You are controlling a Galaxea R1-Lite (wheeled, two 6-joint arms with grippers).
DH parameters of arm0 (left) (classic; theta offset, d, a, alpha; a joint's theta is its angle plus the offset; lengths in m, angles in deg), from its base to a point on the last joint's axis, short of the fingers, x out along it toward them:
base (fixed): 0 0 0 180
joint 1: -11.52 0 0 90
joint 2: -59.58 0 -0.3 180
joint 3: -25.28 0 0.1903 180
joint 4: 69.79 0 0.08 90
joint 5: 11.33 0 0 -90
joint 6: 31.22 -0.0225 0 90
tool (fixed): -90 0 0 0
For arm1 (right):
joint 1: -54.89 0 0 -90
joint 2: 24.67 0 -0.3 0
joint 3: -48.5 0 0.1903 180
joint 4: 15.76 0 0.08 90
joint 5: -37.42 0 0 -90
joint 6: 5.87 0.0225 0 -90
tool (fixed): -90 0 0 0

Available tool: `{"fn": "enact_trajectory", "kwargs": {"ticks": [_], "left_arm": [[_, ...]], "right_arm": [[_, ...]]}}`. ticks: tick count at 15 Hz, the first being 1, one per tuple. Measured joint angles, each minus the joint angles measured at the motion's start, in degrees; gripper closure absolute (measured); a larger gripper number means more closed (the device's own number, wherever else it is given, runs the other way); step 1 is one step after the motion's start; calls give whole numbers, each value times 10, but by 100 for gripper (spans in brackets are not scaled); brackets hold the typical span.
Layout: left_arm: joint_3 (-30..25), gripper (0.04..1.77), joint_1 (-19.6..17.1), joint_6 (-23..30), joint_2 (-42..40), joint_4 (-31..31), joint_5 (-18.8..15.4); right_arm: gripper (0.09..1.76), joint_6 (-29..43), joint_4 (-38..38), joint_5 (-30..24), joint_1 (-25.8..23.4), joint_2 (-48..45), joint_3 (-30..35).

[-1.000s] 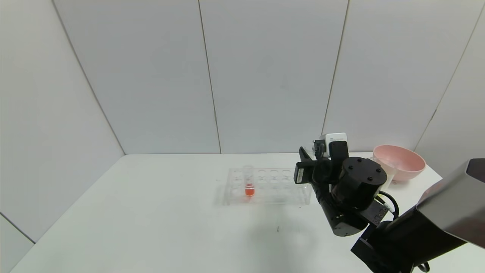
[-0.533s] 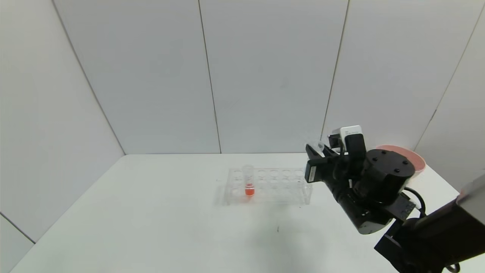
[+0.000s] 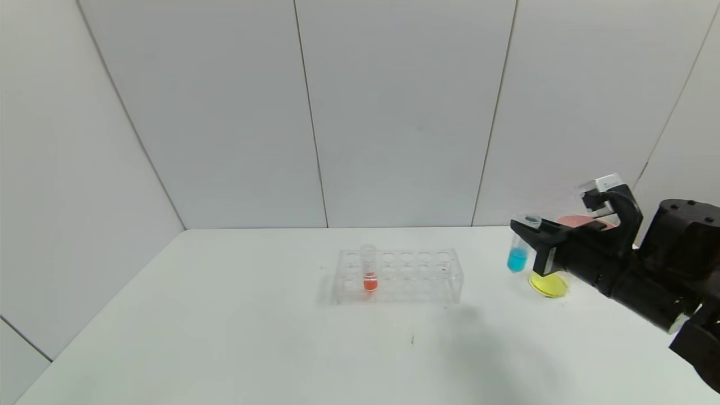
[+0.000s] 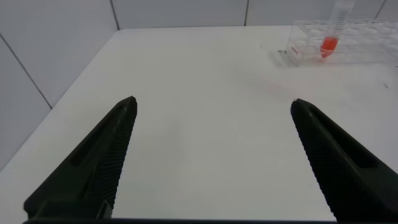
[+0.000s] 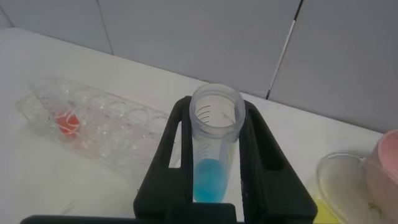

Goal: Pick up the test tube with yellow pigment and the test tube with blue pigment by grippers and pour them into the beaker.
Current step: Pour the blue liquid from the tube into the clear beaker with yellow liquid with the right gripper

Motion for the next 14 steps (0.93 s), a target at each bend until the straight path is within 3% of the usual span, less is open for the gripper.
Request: {"fn": "enact_trajectory", "kwargs": {"ticks": [4,8,11,14], "left_arm": [[0,5,0,0,0,0,0],[0,5,0,0,0,0,0],[0,5,0,0,0,0,0],[0,5,0,0,0,0,0]], "right_arm": [[136,-2,-93,-164,-124,-52,-11],[136,-22,-234,-280,-235,-70,-92],[136,-96,-363,-358,-302,-63,-174],[136,-200,-492,-395,-343,-39,-262]]}}
